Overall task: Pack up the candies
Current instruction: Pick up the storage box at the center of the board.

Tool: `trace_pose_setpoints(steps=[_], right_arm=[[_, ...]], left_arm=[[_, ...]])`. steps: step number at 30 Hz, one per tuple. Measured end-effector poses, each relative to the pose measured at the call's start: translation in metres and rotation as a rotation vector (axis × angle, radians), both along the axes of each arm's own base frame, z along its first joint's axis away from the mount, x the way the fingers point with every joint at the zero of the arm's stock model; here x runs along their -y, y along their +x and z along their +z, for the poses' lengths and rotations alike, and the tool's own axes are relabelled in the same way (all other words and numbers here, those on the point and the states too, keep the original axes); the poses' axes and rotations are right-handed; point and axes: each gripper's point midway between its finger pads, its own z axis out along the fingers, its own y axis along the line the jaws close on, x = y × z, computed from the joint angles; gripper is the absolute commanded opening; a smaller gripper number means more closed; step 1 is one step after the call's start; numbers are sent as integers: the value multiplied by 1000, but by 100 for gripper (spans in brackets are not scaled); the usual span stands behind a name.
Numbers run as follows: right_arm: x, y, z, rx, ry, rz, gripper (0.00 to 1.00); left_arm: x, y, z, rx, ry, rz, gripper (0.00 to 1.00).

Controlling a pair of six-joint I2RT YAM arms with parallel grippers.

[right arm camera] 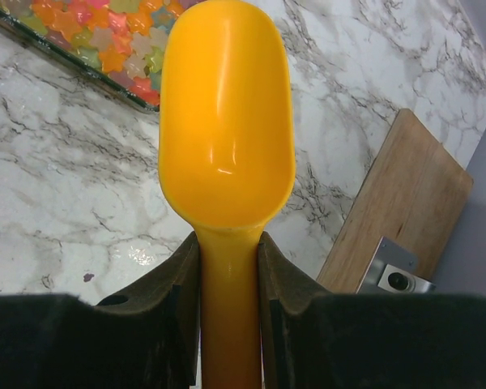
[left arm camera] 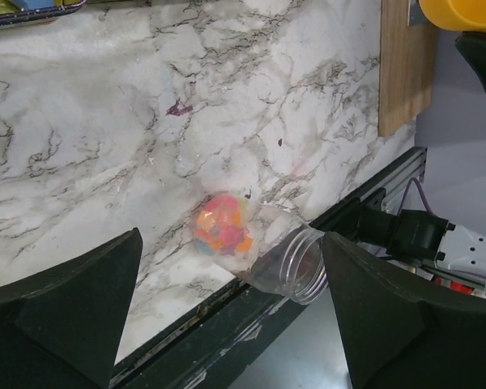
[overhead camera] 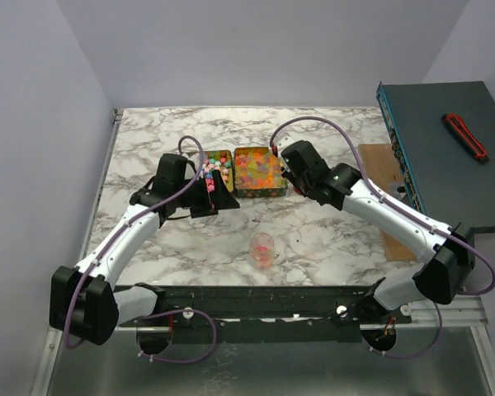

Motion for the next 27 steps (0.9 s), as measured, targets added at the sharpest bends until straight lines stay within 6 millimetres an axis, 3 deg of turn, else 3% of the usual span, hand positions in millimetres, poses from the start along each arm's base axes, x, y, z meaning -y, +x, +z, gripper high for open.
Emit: trace_pose_setpoints(steps=[9,15,27], right_arm=[[2,2,3,29,31,-4,1],[10,-6,-5,21,42,0,1],[10,-17,10,52,126,35,1]], left_arm=[[21,28,-3,-99,-66,31,86],[42,37,-17,-186,-97,40,85],[62,63,-46,-288,-110,85,84]])
